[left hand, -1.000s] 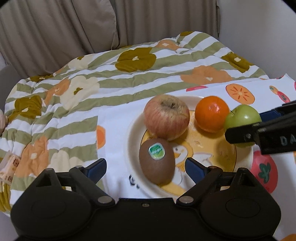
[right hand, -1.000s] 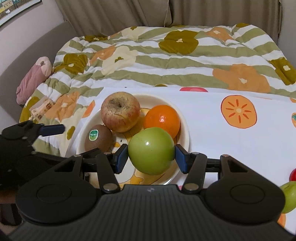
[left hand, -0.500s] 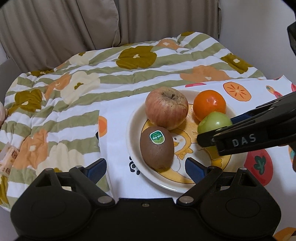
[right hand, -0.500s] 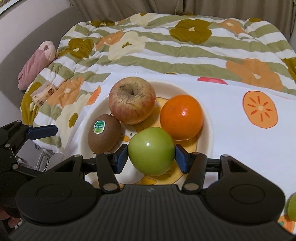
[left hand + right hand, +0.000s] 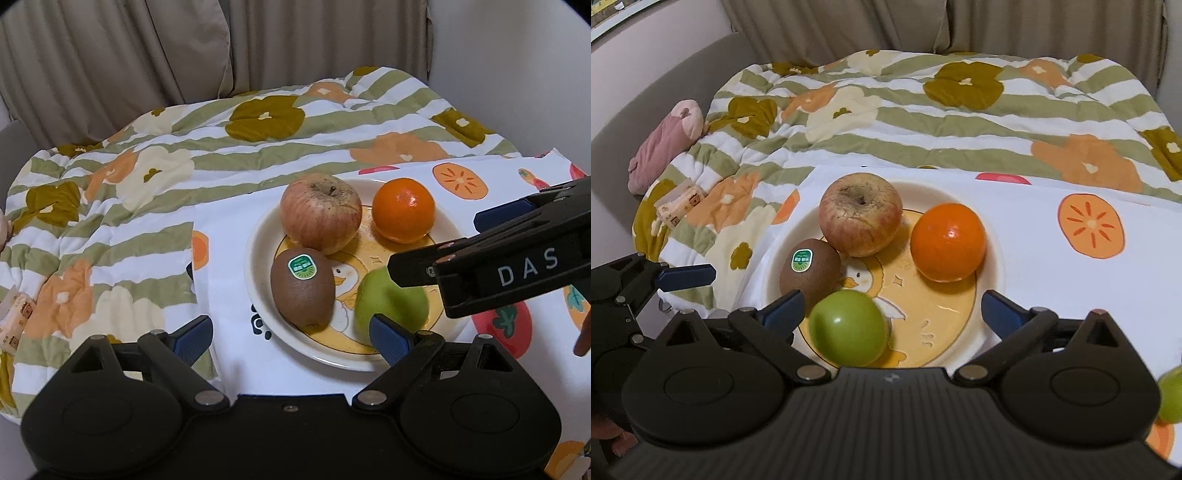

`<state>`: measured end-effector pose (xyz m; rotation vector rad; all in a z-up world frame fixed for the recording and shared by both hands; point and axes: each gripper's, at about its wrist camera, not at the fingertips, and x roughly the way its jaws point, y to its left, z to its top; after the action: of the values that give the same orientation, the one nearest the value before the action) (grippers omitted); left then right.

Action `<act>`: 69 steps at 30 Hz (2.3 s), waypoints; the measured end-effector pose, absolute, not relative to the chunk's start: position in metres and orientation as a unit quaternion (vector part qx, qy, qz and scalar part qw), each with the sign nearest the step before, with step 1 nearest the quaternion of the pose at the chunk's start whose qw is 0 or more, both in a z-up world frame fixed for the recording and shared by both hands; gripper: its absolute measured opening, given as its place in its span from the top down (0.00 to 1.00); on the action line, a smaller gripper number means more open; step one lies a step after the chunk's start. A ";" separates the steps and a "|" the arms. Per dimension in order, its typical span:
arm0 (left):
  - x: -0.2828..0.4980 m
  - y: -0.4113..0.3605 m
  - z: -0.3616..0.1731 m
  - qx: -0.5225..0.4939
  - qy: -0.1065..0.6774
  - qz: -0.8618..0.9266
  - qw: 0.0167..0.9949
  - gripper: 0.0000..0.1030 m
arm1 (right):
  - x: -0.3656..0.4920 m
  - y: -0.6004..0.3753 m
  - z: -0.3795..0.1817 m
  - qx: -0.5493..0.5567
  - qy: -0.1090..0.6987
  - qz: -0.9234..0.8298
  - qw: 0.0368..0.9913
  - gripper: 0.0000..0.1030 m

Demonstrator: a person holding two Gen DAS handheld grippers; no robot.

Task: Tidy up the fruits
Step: 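Withdraw both open tools from the plate toward the fruit cluster, then grasp a green apple with the left tool while the right tool grasps a large orange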

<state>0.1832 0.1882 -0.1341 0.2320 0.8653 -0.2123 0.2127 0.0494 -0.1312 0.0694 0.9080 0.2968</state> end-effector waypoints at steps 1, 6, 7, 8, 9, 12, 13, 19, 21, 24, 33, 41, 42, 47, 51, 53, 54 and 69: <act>0.182 0.187 -0.133 0.111 0.417 -0.104 0.896 0.08 | 0.211 0.049 -0.129 0.031 0.437 0.141 0.888 0.00; 0.177 0.184 -0.125 0.109 0.413 -0.109 0.898 0.08 | 0.200 0.045 -0.119 0.025 0.436 0.134 0.889 0.00; 0.176 0.183 -0.123 0.109 0.411 -0.108 0.899 0.08 | 0.198 0.044 -0.117 0.023 0.434 0.134 0.891 0.00; 0.174 0.182 -0.120 0.109 0.409 -0.107 0.900 0.08 | 0.195 0.042 -0.114 0.023 0.431 0.135 0.892 0.00; 0.172 0.181 -0.117 0.109 0.407 -0.106 0.901 0.08 | 0.192 0.040 -0.111 0.023 0.428 0.135 0.893 0.00; 0.165 0.176 -0.107 0.110 0.398 -0.095 0.906 0.08 | 0.184 0.030 -0.100 0.024 0.419 0.140 0.897 0.00; 0.161 0.174 -0.103 0.112 0.394 -0.086 0.908 0.08 | 0.180 0.026 -0.095 0.023 0.415 0.141 0.898 0.00; 0.141 0.170 -0.079 0.079 0.384 -0.042 0.919 0.08 | 0.159 -0.005 -0.066 0.020 0.394 0.149 0.907 0.00; 0.133 0.161 -0.071 0.076 0.378 -0.034 0.922 0.08 | 0.151 -0.021 -0.058 0.023 0.386 0.145 0.911 0.00; 0.120 0.144 -0.061 0.078 0.365 -0.030 0.927 0.08 | 0.139 -0.047 -0.048 0.030 0.377 0.140 0.915 0.00; 0.097 0.069 -0.041 0.070 0.334 -0.049 0.939 0.08 | 0.104 -0.140 -0.036 0.048 0.350 0.100 0.930 0.00; 0.088 -0.002 -0.053 0.073 0.332 -0.076 0.937 0.08 | 0.089 -0.224 -0.055 0.055 0.353 0.061 0.932 0.00; 0.089 -0.011 -0.056 0.072 0.334 -0.080 0.937 0.08 | 0.087 -0.233 -0.058 0.056 0.355 0.058 0.931 0.00; 0.095 -0.052 -0.073 0.073 0.339 -0.101 0.932 0.08 | 0.084 -0.275 -0.077 0.050 0.367 0.039 0.928 0.00; 0.104 -0.082 -0.086 0.082 0.337 -0.120 0.930 0.08 | 0.087 -0.297 -0.095 0.050 0.377 0.034 0.924 0.00; 0.108 -0.094 -0.093 0.088 0.337 -0.130 0.928 0.08 | 0.089 -0.306 -0.104 0.049 0.381 0.033 0.923 0.00; 0.110 -0.100 -0.097 0.091 0.338 -0.135 0.927 0.08 | 0.090 -0.309 -0.109 0.049 0.383 0.033 0.922 0.00; 0.142 -0.147 -0.165 0.157 0.385 -0.169 0.894 0.15 | 0.129 -0.318 -0.163 0.012 0.417 0.084 0.905 0.00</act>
<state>0.1421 -0.1473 -0.1653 0.3247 0.7982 -0.3510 0.1287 -0.3177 -0.1632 0.0249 0.8625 0.1738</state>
